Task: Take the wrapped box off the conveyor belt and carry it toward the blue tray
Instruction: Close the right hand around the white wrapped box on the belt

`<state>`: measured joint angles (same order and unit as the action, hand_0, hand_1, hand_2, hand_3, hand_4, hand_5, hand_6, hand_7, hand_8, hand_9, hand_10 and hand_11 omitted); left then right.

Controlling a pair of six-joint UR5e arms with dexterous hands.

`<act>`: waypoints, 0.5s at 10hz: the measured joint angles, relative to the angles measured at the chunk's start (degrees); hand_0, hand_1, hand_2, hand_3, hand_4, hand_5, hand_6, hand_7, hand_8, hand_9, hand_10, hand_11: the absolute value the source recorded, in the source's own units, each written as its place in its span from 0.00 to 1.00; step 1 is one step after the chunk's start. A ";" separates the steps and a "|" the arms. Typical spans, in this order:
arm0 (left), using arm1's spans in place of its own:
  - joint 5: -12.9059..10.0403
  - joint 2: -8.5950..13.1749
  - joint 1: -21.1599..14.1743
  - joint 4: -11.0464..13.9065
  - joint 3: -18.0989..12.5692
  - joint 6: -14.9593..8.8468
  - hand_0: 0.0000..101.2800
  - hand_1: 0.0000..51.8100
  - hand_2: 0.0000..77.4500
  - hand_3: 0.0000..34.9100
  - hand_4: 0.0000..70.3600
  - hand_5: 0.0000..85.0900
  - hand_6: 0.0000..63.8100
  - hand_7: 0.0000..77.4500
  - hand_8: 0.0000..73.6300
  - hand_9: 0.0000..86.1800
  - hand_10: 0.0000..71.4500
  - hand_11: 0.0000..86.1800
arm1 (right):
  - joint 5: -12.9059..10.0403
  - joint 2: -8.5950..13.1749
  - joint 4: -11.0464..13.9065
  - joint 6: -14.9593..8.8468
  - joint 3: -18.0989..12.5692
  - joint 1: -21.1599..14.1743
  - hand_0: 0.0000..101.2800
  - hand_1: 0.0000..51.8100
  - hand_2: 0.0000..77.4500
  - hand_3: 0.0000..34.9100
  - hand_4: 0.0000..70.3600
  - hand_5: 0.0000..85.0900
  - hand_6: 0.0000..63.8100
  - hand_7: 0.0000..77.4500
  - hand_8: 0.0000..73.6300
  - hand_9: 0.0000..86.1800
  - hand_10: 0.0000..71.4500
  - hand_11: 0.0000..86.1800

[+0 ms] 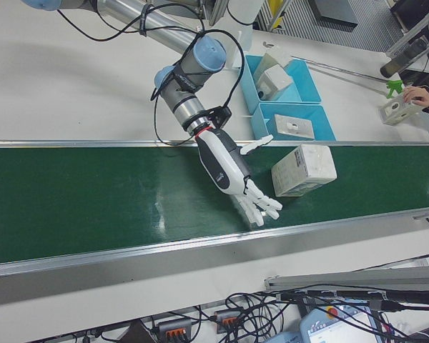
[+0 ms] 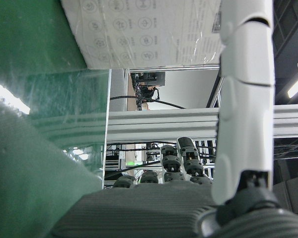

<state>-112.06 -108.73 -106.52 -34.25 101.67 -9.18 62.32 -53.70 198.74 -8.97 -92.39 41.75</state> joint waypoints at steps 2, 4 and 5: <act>0.00 0.00 0.00 0.00 0.00 0.00 0.00 0.00 0.01 0.00 0.00 0.01 0.01 0.01 0.01 0.01 0.00 0.01 | 0.00 0.01 -0.02 -0.02 0.01 0.00 0.48 0.28 0.08 0.00 0.12 0.17 0.05 0.03 0.00 0.01 0.00 0.02; 0.00 0.00 0.00 0.00 0.00 0.00 0.00 0.00 0.01 0.00 0.00 0.01 0.01 0.01 0.01 0.01 0.01 0.01 | 0.00 0.07 -0.02 -0.07 0.05 0.00 0.48 0.28 0.08 0.00 0.12 0.17 0.05 0.03 0.00 0.01 0.00 0.02; 0.00 0.00 0.00 0.00 0.00 0.00 0.00 0.00 0.01 0.00 0.00 0.01 0.01 0.01 0.01 0.01 0.01 0.01 | 0.00 0.08 -0.02 -0.08 0.07 0.00 0.48 0.28 0.08 0.00 0.12 0.17 0.05 0.03 0.00 0.01 0.00 0.02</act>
<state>-112.06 -108.73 -106.52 -34.25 101.67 -9.18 62.31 -53.62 198.72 -9.04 -92.32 41.75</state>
